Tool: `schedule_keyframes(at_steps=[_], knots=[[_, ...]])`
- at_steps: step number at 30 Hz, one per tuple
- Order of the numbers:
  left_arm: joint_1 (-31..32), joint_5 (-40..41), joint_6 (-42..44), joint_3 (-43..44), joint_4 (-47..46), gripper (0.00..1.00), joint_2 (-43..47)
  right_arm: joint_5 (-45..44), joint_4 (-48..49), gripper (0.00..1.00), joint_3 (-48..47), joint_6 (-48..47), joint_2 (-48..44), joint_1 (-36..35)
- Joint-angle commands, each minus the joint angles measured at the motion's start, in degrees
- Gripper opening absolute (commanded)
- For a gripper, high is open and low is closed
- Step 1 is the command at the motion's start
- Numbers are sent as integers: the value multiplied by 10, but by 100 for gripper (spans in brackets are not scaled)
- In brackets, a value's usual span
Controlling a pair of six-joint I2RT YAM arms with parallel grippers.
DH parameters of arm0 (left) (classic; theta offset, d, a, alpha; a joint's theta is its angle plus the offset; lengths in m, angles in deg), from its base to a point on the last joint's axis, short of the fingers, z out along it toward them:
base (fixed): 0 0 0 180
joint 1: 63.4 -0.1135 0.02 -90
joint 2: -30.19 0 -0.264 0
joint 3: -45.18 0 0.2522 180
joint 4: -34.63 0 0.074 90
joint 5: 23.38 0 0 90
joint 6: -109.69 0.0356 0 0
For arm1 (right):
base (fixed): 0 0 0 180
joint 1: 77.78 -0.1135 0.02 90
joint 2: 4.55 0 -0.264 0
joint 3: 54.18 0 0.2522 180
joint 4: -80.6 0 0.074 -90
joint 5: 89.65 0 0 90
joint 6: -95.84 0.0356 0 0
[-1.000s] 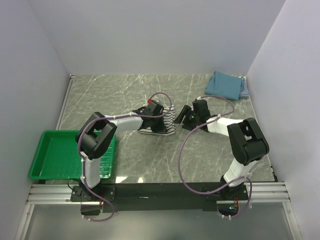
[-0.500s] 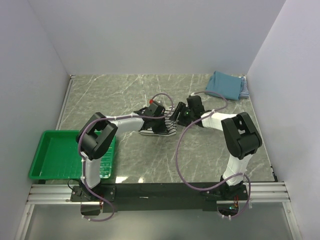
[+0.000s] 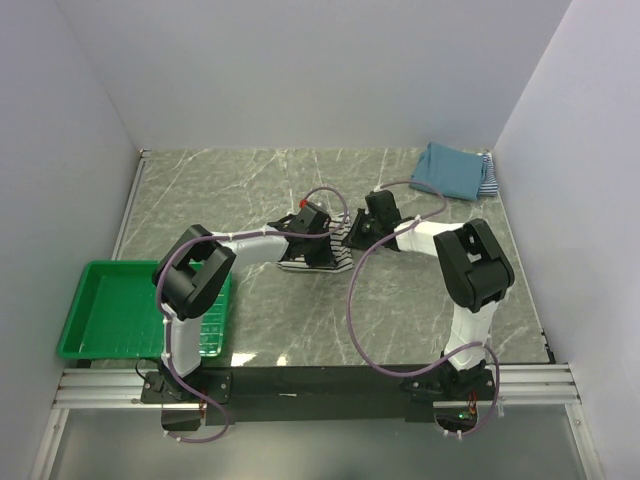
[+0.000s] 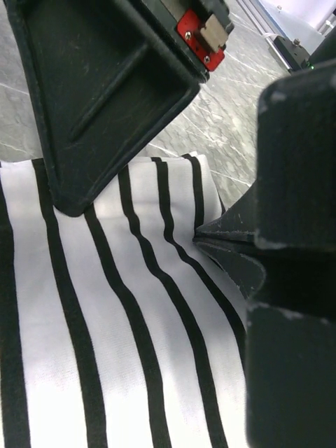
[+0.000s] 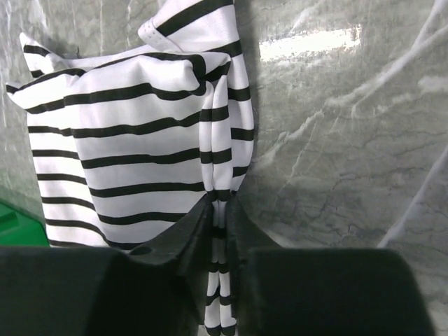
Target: Fold and stack the tank tops
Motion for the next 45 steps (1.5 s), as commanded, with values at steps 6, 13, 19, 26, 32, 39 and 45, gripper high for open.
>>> schedule_keyframes(at_steps=[6,13,19,26,32,39,45], knots=[[4,-2,14,53,36,1,63,-53,-71,0,-27,-39,12,-7],[-41,37,29,85,101,3,175,-169,-144,0,-92,-115,-24,-1],[-93,11,53,29,117,3,259,-279,-233,0,-215,-213,-2,14],[-129,-13,82,-19,149,3,322,-349,-277,0,-363,-328,73,59],[-158,-29,115,-33,170,4,350,-376,-305,0,-506,-397,152,97],[-185,-61,138,-41,172,3,345,-394,-336,0,-646,-448,219,132],[-201,-81,143,-53,164,3,339,-407,-341,0,-717,-480,233,145]])
